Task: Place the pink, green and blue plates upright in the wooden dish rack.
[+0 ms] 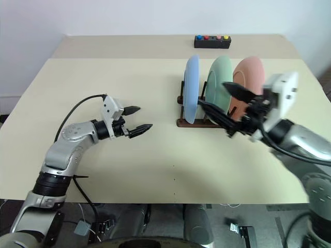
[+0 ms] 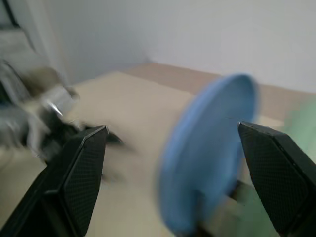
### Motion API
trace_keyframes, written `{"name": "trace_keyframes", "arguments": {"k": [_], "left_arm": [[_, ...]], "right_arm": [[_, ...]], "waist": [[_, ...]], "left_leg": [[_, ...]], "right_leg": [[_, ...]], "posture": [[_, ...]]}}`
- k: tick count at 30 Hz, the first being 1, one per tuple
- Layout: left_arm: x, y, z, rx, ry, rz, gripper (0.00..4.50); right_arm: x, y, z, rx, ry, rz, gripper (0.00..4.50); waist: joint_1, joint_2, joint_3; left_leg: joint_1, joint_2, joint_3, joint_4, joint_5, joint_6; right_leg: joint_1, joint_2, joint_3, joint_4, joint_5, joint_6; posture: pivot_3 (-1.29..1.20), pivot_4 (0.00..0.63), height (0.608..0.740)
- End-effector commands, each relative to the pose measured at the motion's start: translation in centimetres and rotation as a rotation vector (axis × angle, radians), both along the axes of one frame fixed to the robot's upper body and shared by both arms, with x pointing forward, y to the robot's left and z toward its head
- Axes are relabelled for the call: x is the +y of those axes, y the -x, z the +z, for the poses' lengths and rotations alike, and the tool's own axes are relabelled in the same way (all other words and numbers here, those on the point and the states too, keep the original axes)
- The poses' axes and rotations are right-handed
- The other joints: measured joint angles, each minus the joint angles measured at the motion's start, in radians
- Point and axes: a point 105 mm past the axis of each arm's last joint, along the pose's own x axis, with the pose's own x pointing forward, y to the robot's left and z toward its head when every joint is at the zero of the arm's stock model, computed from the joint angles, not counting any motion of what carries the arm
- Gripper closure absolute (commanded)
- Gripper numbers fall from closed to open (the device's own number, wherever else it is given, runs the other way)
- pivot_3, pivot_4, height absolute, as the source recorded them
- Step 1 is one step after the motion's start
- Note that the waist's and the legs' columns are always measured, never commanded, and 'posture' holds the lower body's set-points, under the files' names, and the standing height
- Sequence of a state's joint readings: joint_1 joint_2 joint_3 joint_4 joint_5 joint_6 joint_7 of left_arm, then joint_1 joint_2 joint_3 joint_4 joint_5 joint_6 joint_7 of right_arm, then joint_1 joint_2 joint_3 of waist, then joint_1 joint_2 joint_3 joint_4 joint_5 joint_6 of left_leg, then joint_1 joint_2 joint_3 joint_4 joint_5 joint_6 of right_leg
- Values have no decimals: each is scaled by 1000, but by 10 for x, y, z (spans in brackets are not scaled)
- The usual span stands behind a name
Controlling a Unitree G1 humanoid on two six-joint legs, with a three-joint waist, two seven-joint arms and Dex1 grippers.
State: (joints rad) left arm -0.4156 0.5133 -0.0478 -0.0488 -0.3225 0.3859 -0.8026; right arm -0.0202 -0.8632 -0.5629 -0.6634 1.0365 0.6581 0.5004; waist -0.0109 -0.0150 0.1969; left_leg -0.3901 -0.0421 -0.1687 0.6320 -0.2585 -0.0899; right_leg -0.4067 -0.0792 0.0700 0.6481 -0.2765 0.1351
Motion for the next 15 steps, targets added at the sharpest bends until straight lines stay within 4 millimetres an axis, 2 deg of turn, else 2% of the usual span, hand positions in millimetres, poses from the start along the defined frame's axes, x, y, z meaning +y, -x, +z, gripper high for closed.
{"name": "trace_keyframes", "arguments": {"k": [1, 5, 8, 12, 15], "left_arm": [[24, -7, 15, -85, -27, 71, 0], [45, -10, 16, -140, -71, 138, 0], [52, -9, 14, -176, -81, 155, 0], [59, -3, 3, -180, -96, 160, 0], [65, 3, -7, -177, -119, 160, 0]], "right_arm": [[-43, 14, 1, -44, 106, -97, 238], [-85, 24, -25, 36, 189, -204, 238], [-108, 29, -48, 94, 233, -261, 238], [-127, 35, -70, 146, 254, -298, 238], [-134, 38, -76, 145, 242, -304, 238]], "waist": [[0, 0, 0], [-5, 0, 0], [-4, 0, 0], [-4, 0, 0], [-6, 0, 0]], "left_leg": [[0, 0, 0, 0, 0, 0], [2, 0, 1, 0, 0, 0], [3, 0, 2, 0, 0, 0], [4, 0, 2, 0, 0, 0], [4, 0, 2, 0, 0, 0]], "right_leg": [[0, 0, 0, 0, 0, 0], [2, 0, 1, 0, 0, 0], [3, 0, 1, 0, 0, 0], [3, 0, 1, 0, 0, 0], [3, 0, 1, 0, 0, 0]], "posture": [[0, 150, 740], [0, 150, 740], [0, 150, 740], [0, 150, 740], [0, 150, 740]]}}
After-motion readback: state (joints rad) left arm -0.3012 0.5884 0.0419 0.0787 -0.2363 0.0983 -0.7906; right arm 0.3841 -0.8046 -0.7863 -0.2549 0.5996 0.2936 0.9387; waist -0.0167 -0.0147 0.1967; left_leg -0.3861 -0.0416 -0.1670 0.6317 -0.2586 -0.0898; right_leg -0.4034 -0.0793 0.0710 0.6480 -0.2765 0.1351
